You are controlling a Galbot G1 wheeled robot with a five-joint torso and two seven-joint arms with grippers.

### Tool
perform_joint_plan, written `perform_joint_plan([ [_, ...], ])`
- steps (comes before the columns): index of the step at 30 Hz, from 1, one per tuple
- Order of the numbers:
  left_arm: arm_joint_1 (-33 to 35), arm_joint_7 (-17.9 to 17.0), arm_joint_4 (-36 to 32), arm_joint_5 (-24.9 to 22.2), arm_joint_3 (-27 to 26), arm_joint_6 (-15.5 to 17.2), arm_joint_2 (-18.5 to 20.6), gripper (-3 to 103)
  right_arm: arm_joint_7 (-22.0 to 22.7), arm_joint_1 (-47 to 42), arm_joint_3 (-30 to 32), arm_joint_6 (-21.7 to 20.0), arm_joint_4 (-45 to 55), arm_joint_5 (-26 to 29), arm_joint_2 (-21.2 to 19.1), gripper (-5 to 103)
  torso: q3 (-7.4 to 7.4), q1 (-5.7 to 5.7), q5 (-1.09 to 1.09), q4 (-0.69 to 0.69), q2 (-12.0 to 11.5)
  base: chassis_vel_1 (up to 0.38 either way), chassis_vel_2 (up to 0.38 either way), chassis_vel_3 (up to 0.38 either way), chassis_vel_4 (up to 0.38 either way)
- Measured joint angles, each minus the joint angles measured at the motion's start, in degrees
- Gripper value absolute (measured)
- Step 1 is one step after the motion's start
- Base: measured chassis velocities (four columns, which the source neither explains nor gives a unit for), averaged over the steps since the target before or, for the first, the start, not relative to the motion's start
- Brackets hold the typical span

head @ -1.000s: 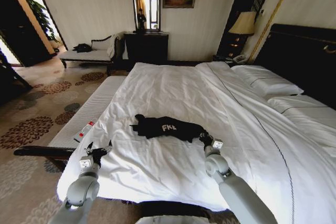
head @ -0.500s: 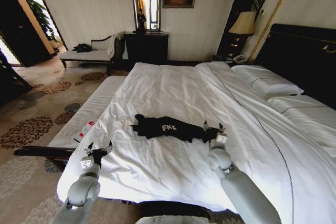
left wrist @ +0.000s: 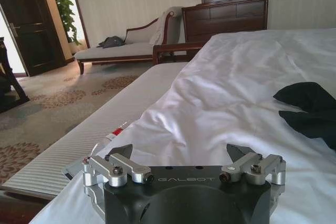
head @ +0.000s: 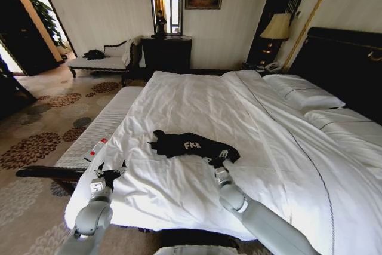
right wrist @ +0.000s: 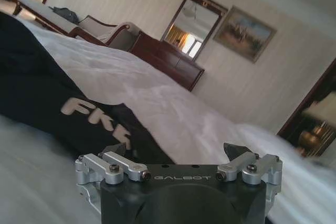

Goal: Fold the clothes on the bed.

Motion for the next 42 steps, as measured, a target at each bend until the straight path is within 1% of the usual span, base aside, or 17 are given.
perform_joint_plan([
  [2,-0.1,0.0,0.2,0.0,0.0,0.0,-0.1,100,-0.1,0.5,0.0,0.0,-1.1,-2.8,-0.1,100,0.00,0.00,0.00,0.00,0.0,0.000,0.000,0.000,0.000],
  [15,-0.5,-0.1,0.5,0.1,0.5,0.0,-0.2,100,0.4,0.4,-0.9,-0.3,-3.2,-7.3,-0.2,100,0.00,0.00,0.00,0.00,0.0,0.000,0.000,0.000,0.000],
  [18,-0.6,-0.1,0.6,0.1,0.5,0.0,-0.1,100,1.0,0.8,-1.8,-0.8,-4.8,-9.9,-0.1,100,0.00,0.00,0.00,0.00,0.0,0.000,0.000,0.000,0.000],
  [25,-0.6,-0.2,0.7,0.2,0.7,0.0,-0.5,100,1.4,1.9,-2.3,-1.5,-6.7,-10.2,0.5,100,0.00,0.00,0.00,0.00,0.0,0.000,0.000,0.000,0.000],
  [30,-0.7,-0.2,0.8,0.2,0.7,0.0,-0.6,100,2.5,3.0,-2.2,-3.0,-8.4,-10.4,0.7,100,0.00,0.00,0.00,0.00,0.0,0.000,0.000,0.000,0.000],
  [31,-0.7,-0.2,0.9,0.2,0.7,0.0,-0.6,100,2.7,3.2,-2.0,-3.3,-8.8,-10.7,0.7,103,0.00,0.00,0.00,0.00,0.0,0.000,0.000,0.000,0.000],
  [33,-0.7,-0.2,1.0,0.2,0.7,0.0,-0.6,100,2.9,3.6,-1.6,-3.4,-9.2,-11.2,0.8,96,0.00,0.00,0.00,0.00,0.0,0.000,0.000,0.000,0.000],
  [35,-0.8,-0.2,1.0,0.3,0.7,0.0,-0.6,100,2.9,3.7,-1.4,-3.4,-9.4,-11.3,0.9,96,0.00,0.00,0.00,0.00,0.0,0.000,0.000,0.000,0.000],
  [36,-0.8,-0.2,1.1,0.3,0.8,0.0,-0.6,100,3.0,4.0,-1.1,-3.5,-9.6,-11.6,0.9,86,0.00,0.00,0.00,0.00,0.0,0.000,0.000,0.000,0.000],
  [37,-0.8,-0.2,1.1,0.3,0.8,0.0,-0.6,100,3.0,4.1,-1.0,-3.5,-9.8,-11.6,0.9,82,0.00,0.00,-0.01,0.00,0.0,0.000,0.000,0.000,0.000],
  [39,-0.8,-0.2,1.1,0.3,0.9,0.0,-0.6,100,3.0,4.2,-0.9,-3.5,-9.9,-11.6,0.9,82,0.00,0.00,0.00,0.00,0.0,0.000,0.000,0.000,0.000],
  [42,-0.9,-0.2,1.2,0.3,0.9,0.0,-0.6,100,2.9,4.4,-0.8,-3.2,-10.2,-11.3,0.9,65,0.00,0.00,0.00,0.00,0.0,0.000,0.000,0.000,0.000],
])
